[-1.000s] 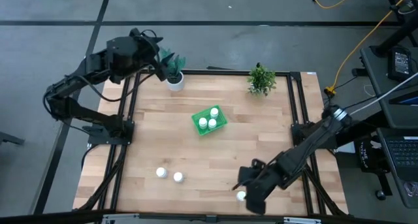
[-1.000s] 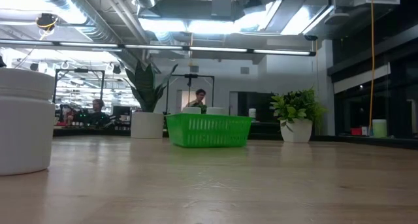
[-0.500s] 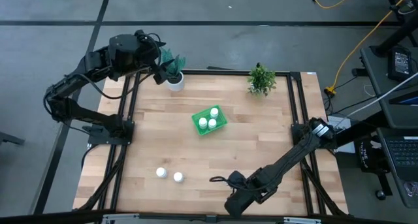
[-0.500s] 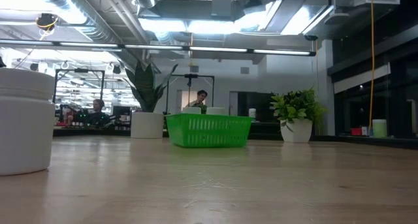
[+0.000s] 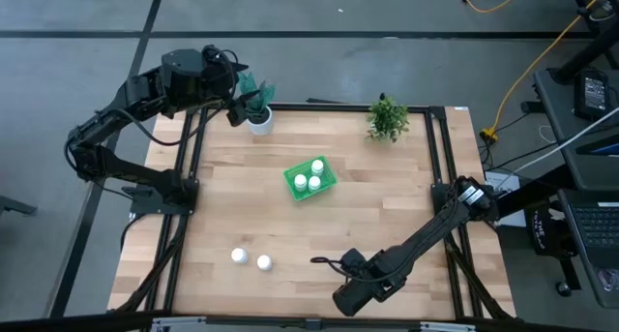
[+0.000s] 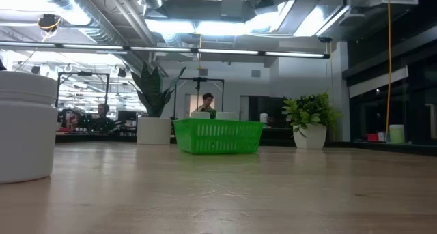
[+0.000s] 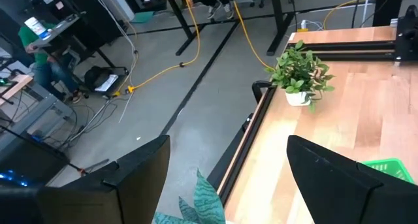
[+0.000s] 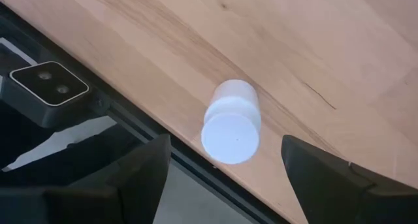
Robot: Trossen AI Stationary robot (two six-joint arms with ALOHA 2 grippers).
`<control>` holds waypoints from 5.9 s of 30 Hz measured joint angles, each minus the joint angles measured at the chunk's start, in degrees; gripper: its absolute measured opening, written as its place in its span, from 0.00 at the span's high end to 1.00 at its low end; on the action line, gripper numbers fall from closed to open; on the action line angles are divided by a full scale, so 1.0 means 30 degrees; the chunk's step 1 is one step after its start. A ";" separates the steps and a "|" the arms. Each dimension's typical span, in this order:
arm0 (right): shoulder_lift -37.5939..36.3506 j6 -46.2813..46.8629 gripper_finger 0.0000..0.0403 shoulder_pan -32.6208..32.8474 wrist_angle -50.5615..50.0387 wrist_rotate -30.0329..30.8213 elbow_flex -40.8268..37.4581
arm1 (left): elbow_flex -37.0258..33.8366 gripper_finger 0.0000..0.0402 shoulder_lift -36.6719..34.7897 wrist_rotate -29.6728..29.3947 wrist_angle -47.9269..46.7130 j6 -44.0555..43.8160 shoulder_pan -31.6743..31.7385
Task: Pick and place pill bottles into a basket
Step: Put the white pill bottle into the green basket
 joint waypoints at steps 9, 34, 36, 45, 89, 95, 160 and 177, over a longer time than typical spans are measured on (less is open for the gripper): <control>0.0346 -0.0027 0.27 0.0007 -0.0142 -0.0301 -0.0015 | 0.0000 0.24 0.0000 0.0268 -0.0001 0.0505 0.0000; 0.1370 -0.0094 0.50 0.0022 0.0539 -0.1100 -0.0015 | -0.0007 0.24 0.0007 0.0430 0.0035 0.0641 0.0000; 0.1370 -0.0094 0.55 0.0022 0.0532 -0.1113 -0.0015 | -0.0007 0.24 0.0007 0.0430 0.0035 0.0641 0.0000; 0.1370 -0.0125 0.63 0.0016 0.0541 -0.1137 -0.0007 | -0.0007 0.24 0.0007 0.0828 0.0035 0.0709 -0.0005; -0.4998 -2.6978 0.63 -1.4295 -0.2533 0.3220 -0.0022 | -0.0015 0.24 -0.1007 -0.6284 -0.2071 -0.4292 -0.0570; -0.5013 -2.8475 0.63 -1.4940 -0.2507 0.3221 -0.0022 | -0.0015 0.24 -0.0931 -0.7788 -0.2077 -0.4591 -0.1187; -0.3177 -3.0906 0.63 -1.5816 0.0934 0.0437 -0.3789 | -0.0015 0.24 -0.0925 -0.8728 -0.2158 -0.4525 -0.1464; -0.2299 -3.1116 0.63 -1.5926 0.0357 0.0124 -0.3774 | -0.0015 0.24 -0.0924 -0.8735 -0.2158 -0.4721 -0.1464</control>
